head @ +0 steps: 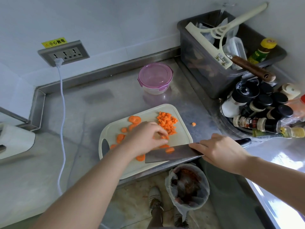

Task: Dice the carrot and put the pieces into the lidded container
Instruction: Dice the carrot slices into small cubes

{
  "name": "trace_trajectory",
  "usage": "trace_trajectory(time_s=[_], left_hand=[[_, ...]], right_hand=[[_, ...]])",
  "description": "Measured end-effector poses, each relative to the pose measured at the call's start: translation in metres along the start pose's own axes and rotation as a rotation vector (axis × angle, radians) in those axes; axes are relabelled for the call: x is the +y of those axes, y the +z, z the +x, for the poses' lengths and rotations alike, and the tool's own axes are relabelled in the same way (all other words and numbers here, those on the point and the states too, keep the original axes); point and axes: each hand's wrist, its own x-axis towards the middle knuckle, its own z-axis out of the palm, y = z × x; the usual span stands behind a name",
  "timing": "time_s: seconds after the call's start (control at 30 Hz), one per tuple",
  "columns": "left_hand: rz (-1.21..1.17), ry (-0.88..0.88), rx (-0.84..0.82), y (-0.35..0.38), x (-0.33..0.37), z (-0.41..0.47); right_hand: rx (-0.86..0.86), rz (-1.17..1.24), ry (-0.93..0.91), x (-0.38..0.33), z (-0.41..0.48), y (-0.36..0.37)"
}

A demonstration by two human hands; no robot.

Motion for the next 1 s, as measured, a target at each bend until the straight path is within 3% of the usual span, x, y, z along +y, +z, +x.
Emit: trace_trajectory(time_s=[0.13,0.4,0.53,0.63,0.77,0.9,1.0], left_hand=[[0.183,0.053,-0.108,0.025,0.006,0.004],[-0.029,-0.085,-0.129,0.033,-0.001,0.009],[-0.255,-0.228,0.082,0.010,-0.026,0.016],[-0.257,-0.277,0.258,0.002,-0.039,0.013],[-0.076,-0.112,0.143,0.034,-0.017,0.002],[0.211,0.121,0.051,0.068,-0.004,-0.004],[0.256,0.139,0.062,0.075,-0.007,-0.004]], right_hand=[[0.027,0.012,-0.017,-0.004,0.011,-0.004],[-0.049,0.024,-0.014,-0.001,0.005,0.001],[-0.091,0.142,0.111,0.004,-0.016,0.002],[-0.162,0.293,0.418,0.002,-0.032,0.001],[-0.105,0.526,0.684,-0.003,-0.034,0.005],[-0.074,0.580,0.700,-0.008,-0.024,0.005],[-0.079,0.577,0.683,-0.012,-0.021,0.006]])
